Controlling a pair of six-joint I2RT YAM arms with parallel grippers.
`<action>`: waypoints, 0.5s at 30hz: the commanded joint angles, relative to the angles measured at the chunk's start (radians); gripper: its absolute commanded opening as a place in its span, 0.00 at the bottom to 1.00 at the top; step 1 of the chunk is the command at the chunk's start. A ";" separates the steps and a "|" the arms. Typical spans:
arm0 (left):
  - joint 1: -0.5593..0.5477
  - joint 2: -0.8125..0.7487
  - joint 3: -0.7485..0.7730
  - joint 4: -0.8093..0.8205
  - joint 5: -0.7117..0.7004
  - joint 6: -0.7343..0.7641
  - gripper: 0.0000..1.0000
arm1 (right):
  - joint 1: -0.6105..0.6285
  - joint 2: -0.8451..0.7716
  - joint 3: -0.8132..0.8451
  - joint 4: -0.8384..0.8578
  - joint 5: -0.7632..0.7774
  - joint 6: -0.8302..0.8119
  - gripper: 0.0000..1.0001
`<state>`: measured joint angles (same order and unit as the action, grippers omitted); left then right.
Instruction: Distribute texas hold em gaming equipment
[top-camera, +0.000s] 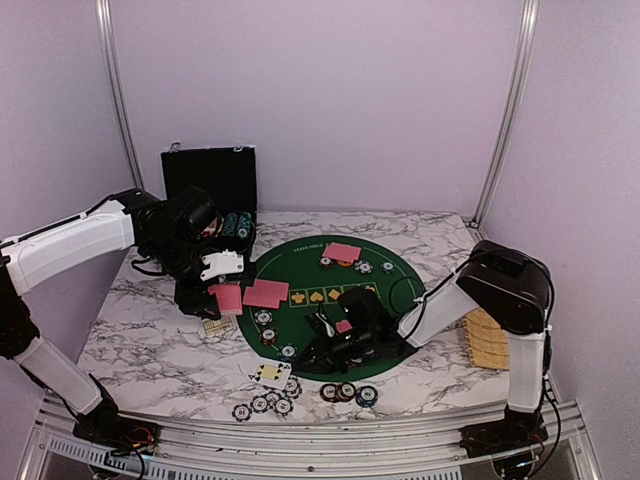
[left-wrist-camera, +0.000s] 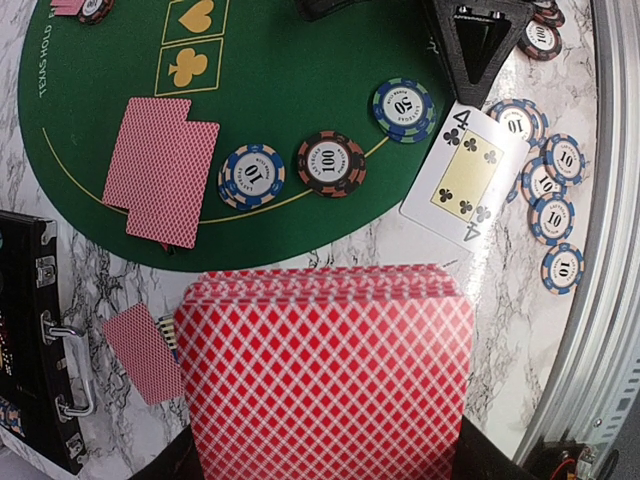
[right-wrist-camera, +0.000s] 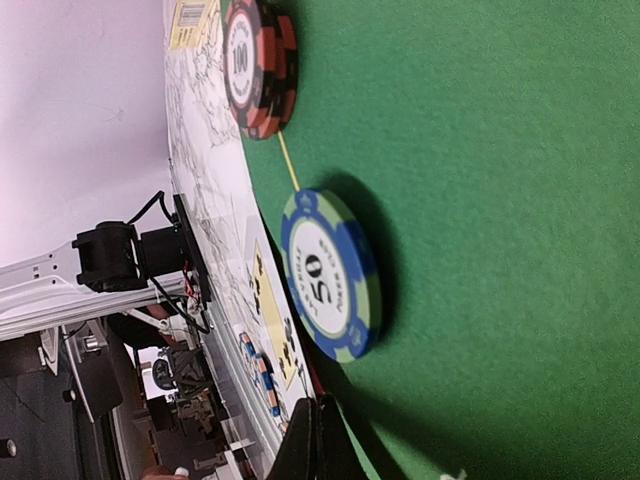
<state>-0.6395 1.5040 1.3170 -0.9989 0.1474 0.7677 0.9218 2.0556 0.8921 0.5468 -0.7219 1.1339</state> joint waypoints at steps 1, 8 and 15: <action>0.006 -0.033 -0.012 -0.023 0.000 0.006 0.00 | -0.028 -0.054 -0.021 0.000 0.020 0.009 0.00; 0.006 -0.028 -0.015 -0.022 0.002 0.007 0.00 | -0.076 -0.088 -0.011 -0.076 0.013 -0.042 0.00; 0.006 -0.028 -0.019 -0.022 0.002 0.008 0.00 | -0.153 -0.114 0.034 -0.204 0.006 -0.132 0.00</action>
<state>-0.6395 1.5040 1.3087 -1.0000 0.1474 0.7681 0.8066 1.9770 0.8738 0.4431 -0.7158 1.0763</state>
